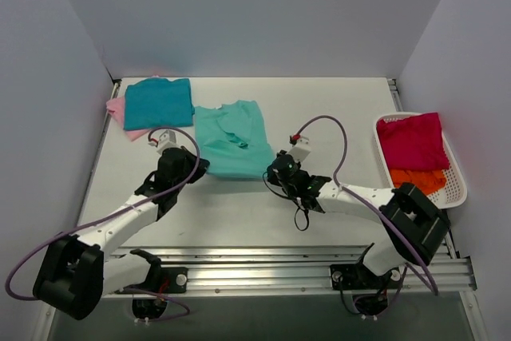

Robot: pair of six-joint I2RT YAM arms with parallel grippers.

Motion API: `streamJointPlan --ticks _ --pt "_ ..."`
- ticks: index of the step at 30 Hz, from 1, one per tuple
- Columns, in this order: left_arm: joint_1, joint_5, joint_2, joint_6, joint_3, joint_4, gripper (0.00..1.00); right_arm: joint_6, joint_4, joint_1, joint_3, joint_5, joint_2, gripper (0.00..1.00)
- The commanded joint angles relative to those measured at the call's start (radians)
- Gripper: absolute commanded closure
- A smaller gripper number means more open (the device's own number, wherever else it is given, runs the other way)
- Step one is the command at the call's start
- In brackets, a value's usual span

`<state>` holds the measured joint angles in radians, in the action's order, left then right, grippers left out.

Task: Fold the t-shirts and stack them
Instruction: Fold the tshirt

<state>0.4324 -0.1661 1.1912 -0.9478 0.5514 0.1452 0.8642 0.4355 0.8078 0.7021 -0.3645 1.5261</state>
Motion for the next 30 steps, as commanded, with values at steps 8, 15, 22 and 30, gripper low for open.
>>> streamJointPlan --ticks 8,15,22,30 --pt "0.019 -0.010 -0.249 0.020 -0.054 -0.251 0.98 0.041 -0.346 0.108 -0.067 -0.154 -0.343 1.00" --pt "-0.021 -0.070 -0.240 0.024 0.016 -0.279 0.98 -0.051 -0.392 0.071 0.060 -0.228 -0.288 1.00" --pt "-0.070 -0.072 -0.096 0.053 0.151 -0.242 0.98 -0.114 -0.333 0.002 0.224 -0.200 -0.117 1.00" --pt "-0.211 0.071 0.152 0.080 0.291 -0.174 0.98 -0.165 -0.299 -0.096 0.367 -0.123 0.041 1.00"
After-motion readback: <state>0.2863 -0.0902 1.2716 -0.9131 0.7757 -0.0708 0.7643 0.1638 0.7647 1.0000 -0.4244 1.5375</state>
